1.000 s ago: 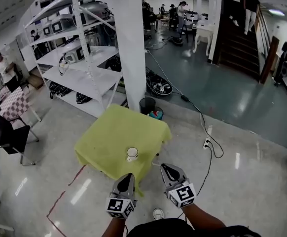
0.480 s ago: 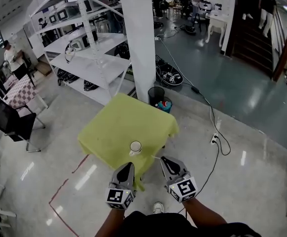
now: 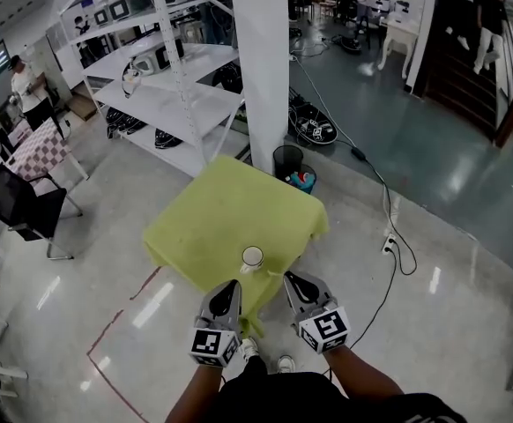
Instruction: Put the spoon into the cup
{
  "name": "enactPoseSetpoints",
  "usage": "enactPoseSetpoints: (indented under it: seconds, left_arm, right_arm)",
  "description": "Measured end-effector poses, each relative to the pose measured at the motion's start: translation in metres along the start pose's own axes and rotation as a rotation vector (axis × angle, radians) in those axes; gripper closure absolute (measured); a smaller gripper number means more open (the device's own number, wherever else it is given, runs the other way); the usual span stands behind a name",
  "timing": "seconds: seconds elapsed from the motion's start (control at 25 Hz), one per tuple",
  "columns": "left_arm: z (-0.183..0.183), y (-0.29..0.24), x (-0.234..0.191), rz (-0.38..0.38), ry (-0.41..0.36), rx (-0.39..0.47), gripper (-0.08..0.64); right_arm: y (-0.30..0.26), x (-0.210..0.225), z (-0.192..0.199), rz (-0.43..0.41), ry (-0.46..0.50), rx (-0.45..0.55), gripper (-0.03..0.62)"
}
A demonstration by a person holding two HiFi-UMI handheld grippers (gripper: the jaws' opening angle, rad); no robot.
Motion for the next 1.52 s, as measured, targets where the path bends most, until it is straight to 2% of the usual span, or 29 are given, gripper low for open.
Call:
enactPoseSetpoints:
  seconds: [0.4, 0.6, 0.68, 0.8, 1.12, 1.28, 1.52]
  left_arm:
    - [-0.009, -0.036, -0.067, 0.045, -0.017, 0.034, 0.554]
    - [-0.011, -0.053, -0.102, 0.081, -0.016, 0.028, 0.554]
    - [-0.016, -0.058, -0.111, 0.097, -0.039, 0.036, 0.554]
    - [-0.021, -0.064, -0.12, 0.12, -0.062, 0.053, 0.554]
    - [-0.009, -0.072, -0.132, 0.149, -0.032, 0.042, 0.554]
    - [-0.009, -0.083, -0.131, 0.15, -0.03, 0.045, 0.554]
    - [0.005, -0.097, -0.131, 0.127, -0.016, 0.002, 0.554]
  right_arm:
    - [-0.074, -0.003, -0.009, 0.03, 0.04, 0.027, 0.581]
    - [-0.109, -0.004, -0.007, 0.077, 0.033, 0.018, 0.581]
    - [-0.117, -0.008, -0.01, 0.094, 0.033, 0.019, 0.581]
    - [-0.125, -0.013, -0.015, 0.108, 0.045, 0.021, 0.581]
    - [-0.133, -0.009, -0.008, 0.134, 0.048, 0.006, 0.581]
    - [-0.138, -0.001, -0.003, 0.131, 0.039, -0.007, 0.581]
    - [-0.147, 0.012, 0.011, 0.105, 0.023, -0.051, 0.581]
Point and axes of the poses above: the fingertips, and each gripper's own axes: y backward along the fingers, x to its right, z out of its underside, the point moved 8 cm from there along y, backward along the fingers, and after that the axes turned 2 degrees about -y, right-handed, at the moved point
